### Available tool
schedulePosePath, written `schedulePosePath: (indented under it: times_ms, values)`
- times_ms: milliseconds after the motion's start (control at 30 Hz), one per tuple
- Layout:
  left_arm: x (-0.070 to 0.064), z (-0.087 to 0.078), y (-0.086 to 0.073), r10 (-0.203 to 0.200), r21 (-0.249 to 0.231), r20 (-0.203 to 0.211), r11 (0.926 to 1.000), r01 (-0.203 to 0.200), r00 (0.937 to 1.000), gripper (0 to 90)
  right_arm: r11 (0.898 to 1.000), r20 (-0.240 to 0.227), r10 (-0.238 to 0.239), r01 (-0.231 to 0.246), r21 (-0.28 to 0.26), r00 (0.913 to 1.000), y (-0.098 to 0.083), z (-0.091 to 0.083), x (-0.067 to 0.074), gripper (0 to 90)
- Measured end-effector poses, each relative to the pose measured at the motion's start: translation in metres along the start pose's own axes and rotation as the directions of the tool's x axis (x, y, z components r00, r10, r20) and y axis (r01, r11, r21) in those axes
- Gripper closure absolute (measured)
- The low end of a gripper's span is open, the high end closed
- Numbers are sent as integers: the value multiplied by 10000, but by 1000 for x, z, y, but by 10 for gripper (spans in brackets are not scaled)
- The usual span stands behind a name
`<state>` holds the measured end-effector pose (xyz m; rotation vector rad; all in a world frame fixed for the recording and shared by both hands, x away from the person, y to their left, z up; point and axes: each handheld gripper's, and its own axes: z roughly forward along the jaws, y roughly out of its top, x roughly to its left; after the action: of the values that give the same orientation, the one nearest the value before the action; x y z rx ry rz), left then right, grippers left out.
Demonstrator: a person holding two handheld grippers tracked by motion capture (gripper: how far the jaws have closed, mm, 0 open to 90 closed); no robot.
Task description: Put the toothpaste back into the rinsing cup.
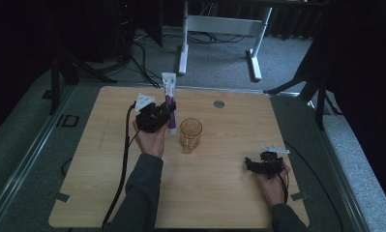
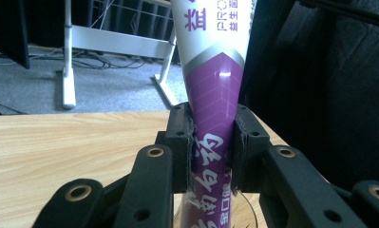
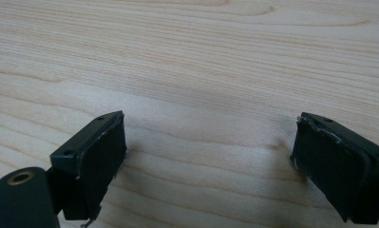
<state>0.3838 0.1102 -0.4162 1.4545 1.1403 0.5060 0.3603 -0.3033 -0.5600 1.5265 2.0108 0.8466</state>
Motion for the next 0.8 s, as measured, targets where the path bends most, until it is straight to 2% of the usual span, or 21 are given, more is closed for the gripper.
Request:
schedulePosePath:
  times_ms: [333,800]
  values:
    - [-4,8,-4,131,-13,142,9999,-131,9998,724,10000,-1,1,-1,2,10000,0,0,0,107]
    - [-6,15,-7,39,-134,373,9999,-34,9993,723,10000,0,-4,4,2,10000,0,0,0,107]
